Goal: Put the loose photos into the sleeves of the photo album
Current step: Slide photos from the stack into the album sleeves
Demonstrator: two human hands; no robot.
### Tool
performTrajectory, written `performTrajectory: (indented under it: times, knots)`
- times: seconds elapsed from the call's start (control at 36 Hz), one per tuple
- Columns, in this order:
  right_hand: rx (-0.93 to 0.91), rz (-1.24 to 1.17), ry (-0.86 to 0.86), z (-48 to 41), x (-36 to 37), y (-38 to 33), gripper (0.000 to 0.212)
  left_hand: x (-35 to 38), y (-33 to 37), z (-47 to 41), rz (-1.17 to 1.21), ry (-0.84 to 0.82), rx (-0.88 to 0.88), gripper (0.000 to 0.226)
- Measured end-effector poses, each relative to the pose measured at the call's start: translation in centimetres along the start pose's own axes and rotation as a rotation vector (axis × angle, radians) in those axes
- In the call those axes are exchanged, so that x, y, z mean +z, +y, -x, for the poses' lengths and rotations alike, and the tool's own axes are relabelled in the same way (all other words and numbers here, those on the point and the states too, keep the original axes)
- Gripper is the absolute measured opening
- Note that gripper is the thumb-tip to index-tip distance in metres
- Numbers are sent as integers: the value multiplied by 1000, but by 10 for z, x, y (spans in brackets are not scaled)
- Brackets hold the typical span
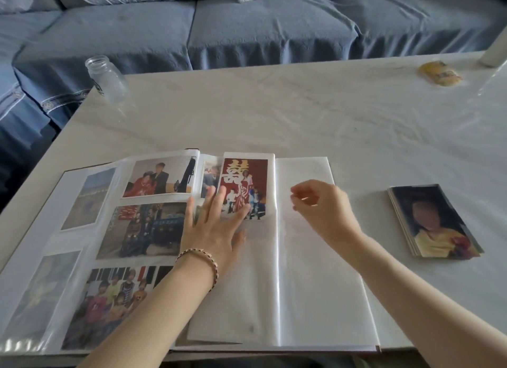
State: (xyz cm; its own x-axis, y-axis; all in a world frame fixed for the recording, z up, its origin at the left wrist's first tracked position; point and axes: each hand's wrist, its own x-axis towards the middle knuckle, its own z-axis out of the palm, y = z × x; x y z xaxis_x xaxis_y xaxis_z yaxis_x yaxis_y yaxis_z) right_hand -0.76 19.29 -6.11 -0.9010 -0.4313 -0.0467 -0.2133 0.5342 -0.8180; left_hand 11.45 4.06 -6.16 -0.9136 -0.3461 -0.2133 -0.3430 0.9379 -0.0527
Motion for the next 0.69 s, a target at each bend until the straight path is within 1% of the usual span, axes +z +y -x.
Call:
performTrajectory:
  times: [0.08, 0.14, 0.22, 0.28, 0.33, 0.36, 0.42, 0.5, 0.56, 0.64, 0.69]
  knots:
    - [-38, 142, 76, 14, -29, 19, 15, 0, 13, 2, 53, -17, 75, 58]
    - [-43, 291, 141, 21, -49, 36, 17, 1, 23, 2, 103, -19, 69, 67]
    - [107, 488, 124, 28, -78, 56, 31, 0, 34, 2, 144, -3, 22, 73]
    - [195, 627, 121, 30, -93, 67, 47, -2, 39, 2, 149, 6, -6, 71]
    - [312, 733, 70, 30, -102, 78, 62, -4, 43, 2, 152, 15, -28, 68]
    - [358, 765, 32, 31, -103, 84, 66, -4, 44, 2, 152, 17, -33, 66]
    - [373, 814, -19, 33, -102, 94, 65, -4, 46, 2, 139, 26, -35, 64]
    - [254, 847, 24, 35, -101, 97, 50, -2, 46, 2, 133, 42, -33, 63]
    - [189, 848, 49, 36, -101, 95, 44, -2, 46, 3, 114, 45, -31, 62]
    - [145, 889, 28, 39, -102, 93, 38, 0, 45, 3, 87, 39, -31, 61]
    - [161, 850, 44, 41, -106, 89, 34, 0, 46, 2, 82, 42, -31, 60]
